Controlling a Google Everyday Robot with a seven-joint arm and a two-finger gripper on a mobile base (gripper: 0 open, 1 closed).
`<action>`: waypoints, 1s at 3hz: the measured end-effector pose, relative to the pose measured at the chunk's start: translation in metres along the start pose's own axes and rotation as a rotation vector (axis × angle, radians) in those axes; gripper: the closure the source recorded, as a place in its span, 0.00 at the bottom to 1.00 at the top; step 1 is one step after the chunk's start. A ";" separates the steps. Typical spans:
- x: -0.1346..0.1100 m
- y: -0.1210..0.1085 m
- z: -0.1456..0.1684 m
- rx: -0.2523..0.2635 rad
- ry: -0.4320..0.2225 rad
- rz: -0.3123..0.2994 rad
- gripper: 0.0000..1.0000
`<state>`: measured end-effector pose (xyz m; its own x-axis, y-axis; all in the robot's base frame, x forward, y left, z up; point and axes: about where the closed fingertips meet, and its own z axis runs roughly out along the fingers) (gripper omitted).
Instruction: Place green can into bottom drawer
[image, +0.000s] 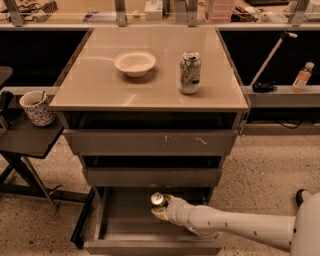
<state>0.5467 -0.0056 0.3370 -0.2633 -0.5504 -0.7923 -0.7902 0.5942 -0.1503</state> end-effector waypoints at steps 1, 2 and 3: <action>0.027 -0.021 0.030 0.036 0.010 0.077 1.00; 0.053 -0.036 0.036 0.076 0.074 0.091 1.00; 0.108 -0.033 0.016 0.103 0.176 0.107 1.00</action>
Offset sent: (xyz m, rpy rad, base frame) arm 0.0412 -0.0620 -0.0830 -0.1142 0.0825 -0.1864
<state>0.5533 -0.0757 0.2471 -0.4421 -0.5693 -0.6931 -0.6944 0.7063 -0.1373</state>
